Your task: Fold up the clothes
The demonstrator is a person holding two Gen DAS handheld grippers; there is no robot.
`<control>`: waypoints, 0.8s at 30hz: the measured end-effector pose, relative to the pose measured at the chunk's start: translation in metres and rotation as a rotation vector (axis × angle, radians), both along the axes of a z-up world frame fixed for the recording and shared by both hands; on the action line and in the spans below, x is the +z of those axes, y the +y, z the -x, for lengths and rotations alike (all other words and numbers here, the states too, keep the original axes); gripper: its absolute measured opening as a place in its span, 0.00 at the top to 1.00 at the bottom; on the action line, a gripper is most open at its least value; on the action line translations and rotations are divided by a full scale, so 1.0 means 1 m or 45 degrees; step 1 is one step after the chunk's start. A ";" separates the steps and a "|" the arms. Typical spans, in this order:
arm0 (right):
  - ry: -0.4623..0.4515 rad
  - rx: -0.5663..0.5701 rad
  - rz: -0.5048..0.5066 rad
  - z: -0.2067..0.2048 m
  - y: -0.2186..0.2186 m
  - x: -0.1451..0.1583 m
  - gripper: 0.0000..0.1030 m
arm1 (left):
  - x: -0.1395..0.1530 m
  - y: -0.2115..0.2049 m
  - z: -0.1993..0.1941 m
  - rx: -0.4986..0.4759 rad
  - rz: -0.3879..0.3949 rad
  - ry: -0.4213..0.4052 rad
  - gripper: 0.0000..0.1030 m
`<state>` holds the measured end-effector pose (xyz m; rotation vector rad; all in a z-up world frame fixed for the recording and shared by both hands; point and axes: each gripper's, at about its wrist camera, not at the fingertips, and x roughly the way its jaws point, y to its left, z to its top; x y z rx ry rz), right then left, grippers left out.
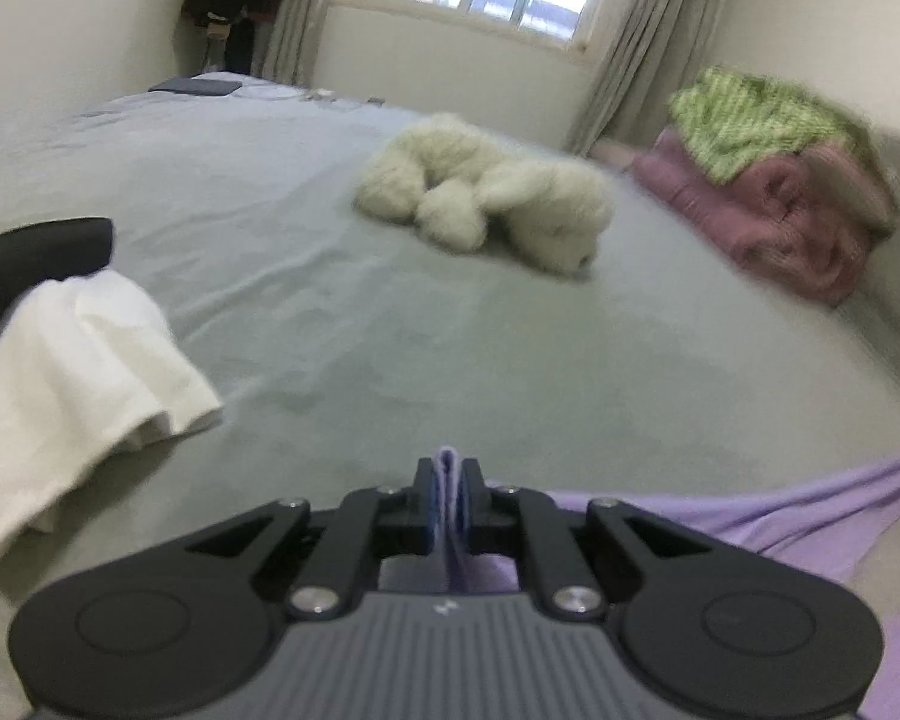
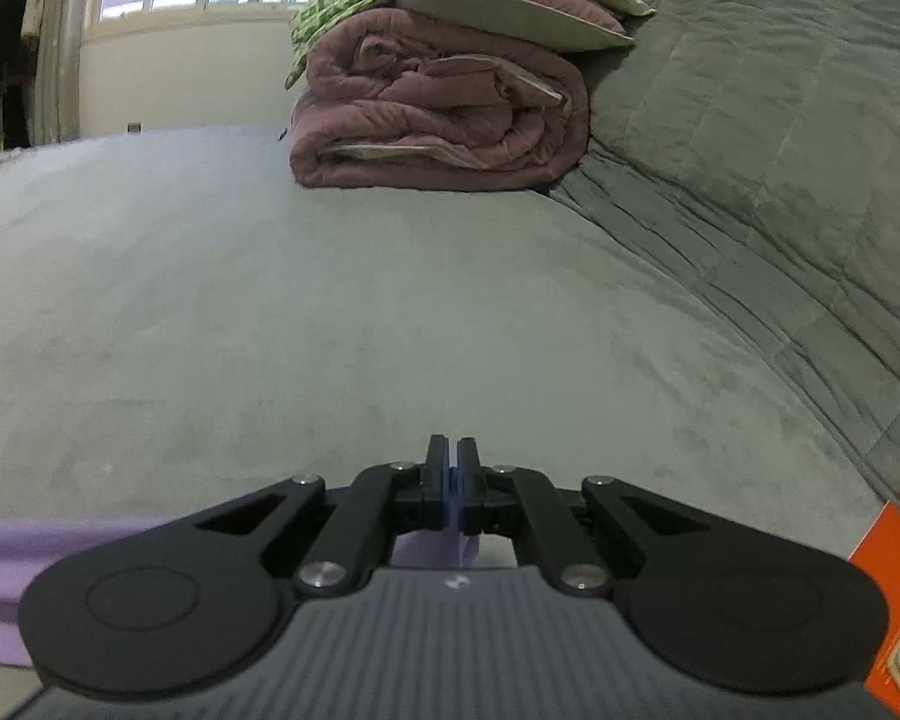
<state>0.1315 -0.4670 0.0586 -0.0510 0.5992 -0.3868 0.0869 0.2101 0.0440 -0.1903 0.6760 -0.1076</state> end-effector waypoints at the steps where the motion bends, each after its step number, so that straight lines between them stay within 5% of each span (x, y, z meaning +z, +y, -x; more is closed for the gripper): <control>1: -0.002 0.001 -0.001 -0.001 0.001 0.000 0.99 | 0.000 0.002 -0.002 0.002 -0.014 0.002 0.84; 6: -0.012 0.009 0.009 -0.006 0.004 0.000 0.99 | 0.003 0.007 -0.011 -0.029 -0.018 0.007 0.75; 10: -0.006 0.015 0.019 -0.012 0.005 -0.003 0.99 | 0.007 0.003 -0.018 -0.046 -0.137 0.012 0.62; 15: 0.029 0.045 0.041 -0.024 0.008 -0.009 0.99 | 0.023 -0.006 -0.019 -0.314 -0.163 -0.027 0.62; 19: 0.061 0.096 0.079 -0.032 0.010 -0.010 0.98 | 0.020 -0.014 -0.042 -0.529 -0.183 0.115 0.62; 24: 0.094 0.138 0.085 -0.038 0.009 -0.015 0.98 | 0.013 -0.030 -0.072 -0.683 -0.408 0.282 0.62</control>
